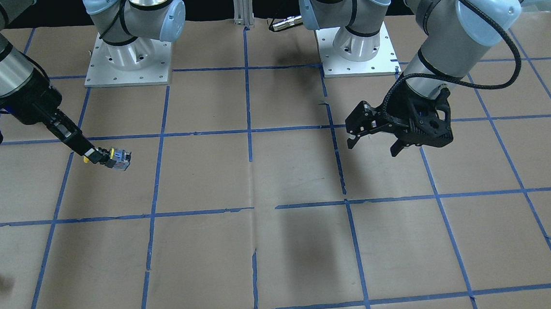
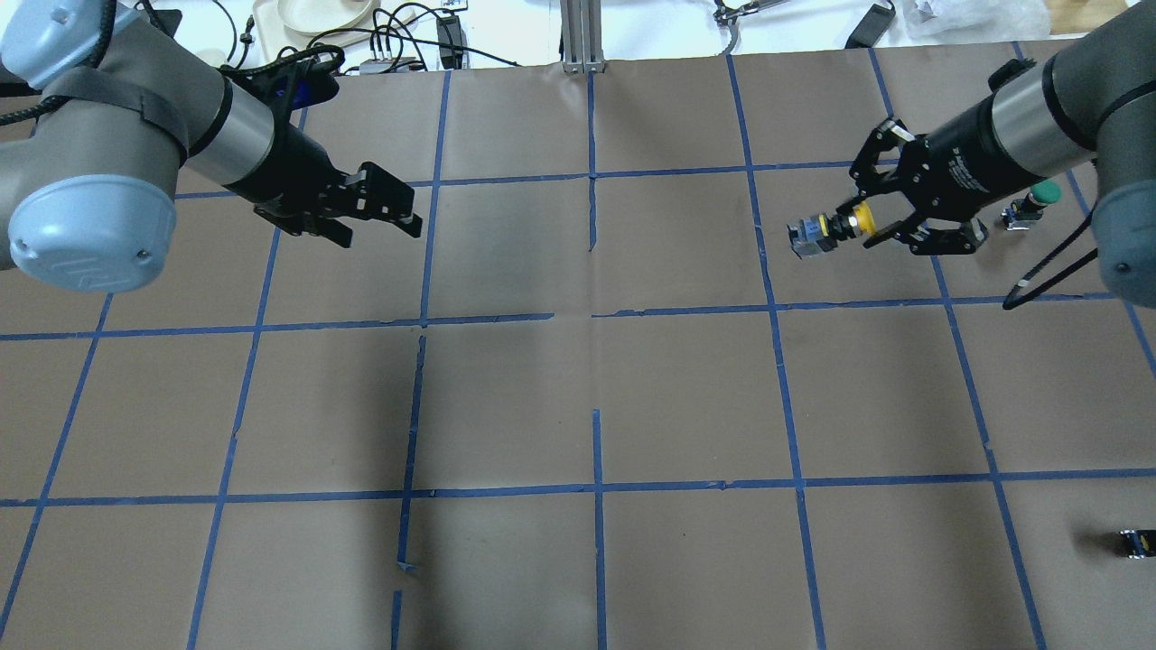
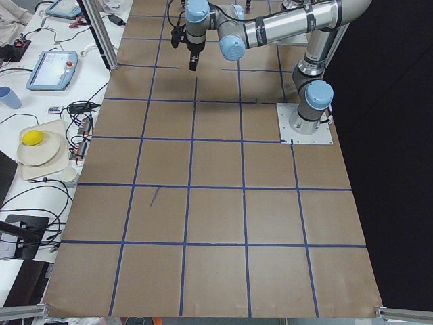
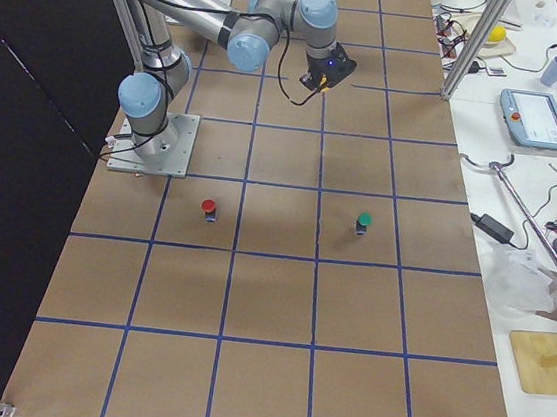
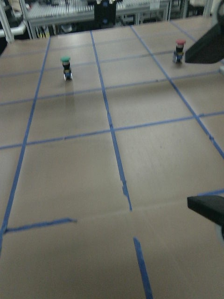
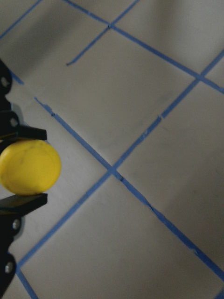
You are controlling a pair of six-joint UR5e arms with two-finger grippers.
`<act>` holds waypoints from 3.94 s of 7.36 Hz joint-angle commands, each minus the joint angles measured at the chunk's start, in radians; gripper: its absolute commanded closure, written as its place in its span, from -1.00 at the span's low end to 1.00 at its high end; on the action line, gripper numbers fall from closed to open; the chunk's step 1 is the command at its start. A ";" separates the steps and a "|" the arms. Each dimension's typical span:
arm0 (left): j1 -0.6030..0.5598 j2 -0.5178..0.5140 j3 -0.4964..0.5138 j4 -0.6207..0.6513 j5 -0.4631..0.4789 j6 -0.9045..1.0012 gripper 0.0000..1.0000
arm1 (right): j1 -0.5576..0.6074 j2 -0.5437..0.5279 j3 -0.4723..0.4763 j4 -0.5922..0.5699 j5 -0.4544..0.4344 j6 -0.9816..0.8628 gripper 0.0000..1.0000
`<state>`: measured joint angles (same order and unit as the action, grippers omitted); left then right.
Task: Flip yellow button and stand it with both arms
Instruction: 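Open the left gripper and pull back while the right gripper carries the button, then lower the button upright with the right gripper beside the green button, then open the right gripper to release the upright yellow button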
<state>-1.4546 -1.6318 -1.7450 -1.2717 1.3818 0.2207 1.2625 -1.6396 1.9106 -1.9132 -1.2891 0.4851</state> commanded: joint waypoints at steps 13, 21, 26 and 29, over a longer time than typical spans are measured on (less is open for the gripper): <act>-0.084 0.060 0.326 -0.429 0.210 -0.253 -1.00 | -0.532 0.161 0.179 -0.259 0.092 -2.408 0.86; -0.082 0.056 0.325 -0.492 0.214 -0.242 -1.00 | -0.664 0.259 0.173 -0.254 0.160 -2.864 0.81; -0.082 0.059 0.340 -0.491 0.229 -0.242 -1.00 | -0.664 0.279 0.174 -0.247 0.166 -2.881 0.36; -0.075 0.058 0.343 -0.491 0.229 -0.241 -1.00 | -0.666 0.271 0.176 -0.221 0.195 -2.858 -0.99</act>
<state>-1.5313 -1.5736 -1.4028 -1.7626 1.6103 -0.0203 0.5971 -1.3631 2.0865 -2.1507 -1.0953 -2.3832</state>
